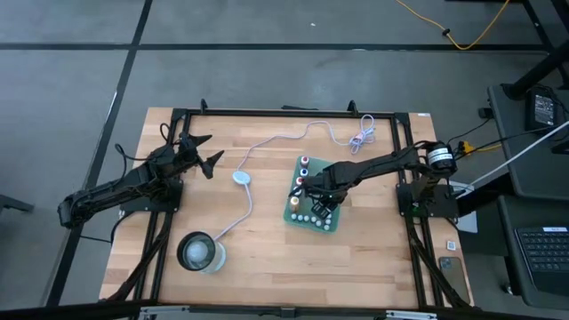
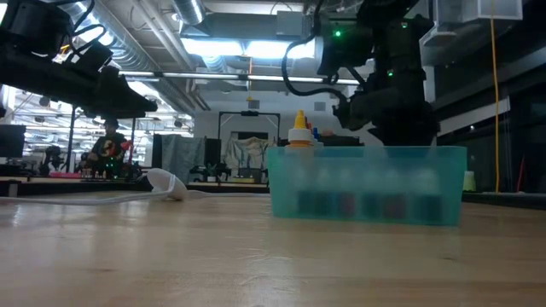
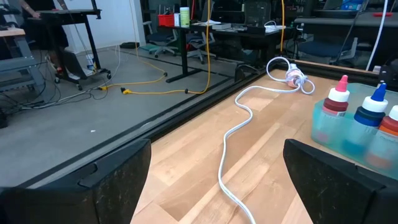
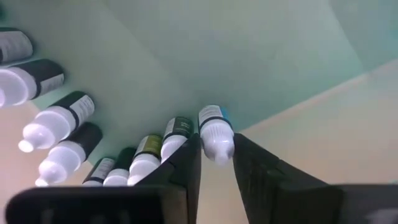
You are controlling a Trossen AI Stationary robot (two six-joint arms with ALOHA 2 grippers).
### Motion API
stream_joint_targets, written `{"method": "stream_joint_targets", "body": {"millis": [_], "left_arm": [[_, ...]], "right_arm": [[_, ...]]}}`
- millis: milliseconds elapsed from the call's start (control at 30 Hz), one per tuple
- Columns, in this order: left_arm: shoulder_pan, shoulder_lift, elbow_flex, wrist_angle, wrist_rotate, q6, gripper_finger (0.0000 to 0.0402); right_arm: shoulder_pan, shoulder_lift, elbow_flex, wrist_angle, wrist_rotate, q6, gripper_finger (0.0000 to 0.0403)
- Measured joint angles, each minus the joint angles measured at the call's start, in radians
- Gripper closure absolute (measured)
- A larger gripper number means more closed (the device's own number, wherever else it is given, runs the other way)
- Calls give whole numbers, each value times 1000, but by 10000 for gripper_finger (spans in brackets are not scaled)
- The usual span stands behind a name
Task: Pick & Place food coloring
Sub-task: Put the small blue food coloring bottle into the green bin, then return to Home Position
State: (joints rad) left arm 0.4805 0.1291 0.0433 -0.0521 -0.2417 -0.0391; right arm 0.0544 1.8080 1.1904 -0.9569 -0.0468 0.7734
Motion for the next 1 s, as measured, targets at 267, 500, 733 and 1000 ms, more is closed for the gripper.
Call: {"method": "stream_joint_targets", "body": {"millis": [267, 500, 733, 1000], "left_arm": [[0, 0, 0, 0, 0, 0, 41], [0, 0, 0, 0, 0, 0, 41], [0, 0, 0, 0, 0, 0, 41], [0, 0, 0, 0, 0, 0, 41]], "right_arm": [[0, 0, 0, -3, -9, 2, 288], [0, 0, 20, -15, -7, 3, 285], [0, -3, 91, -70, 0, 3, 285], [0, -21, 186, -98, 19, 3, 240]]}}
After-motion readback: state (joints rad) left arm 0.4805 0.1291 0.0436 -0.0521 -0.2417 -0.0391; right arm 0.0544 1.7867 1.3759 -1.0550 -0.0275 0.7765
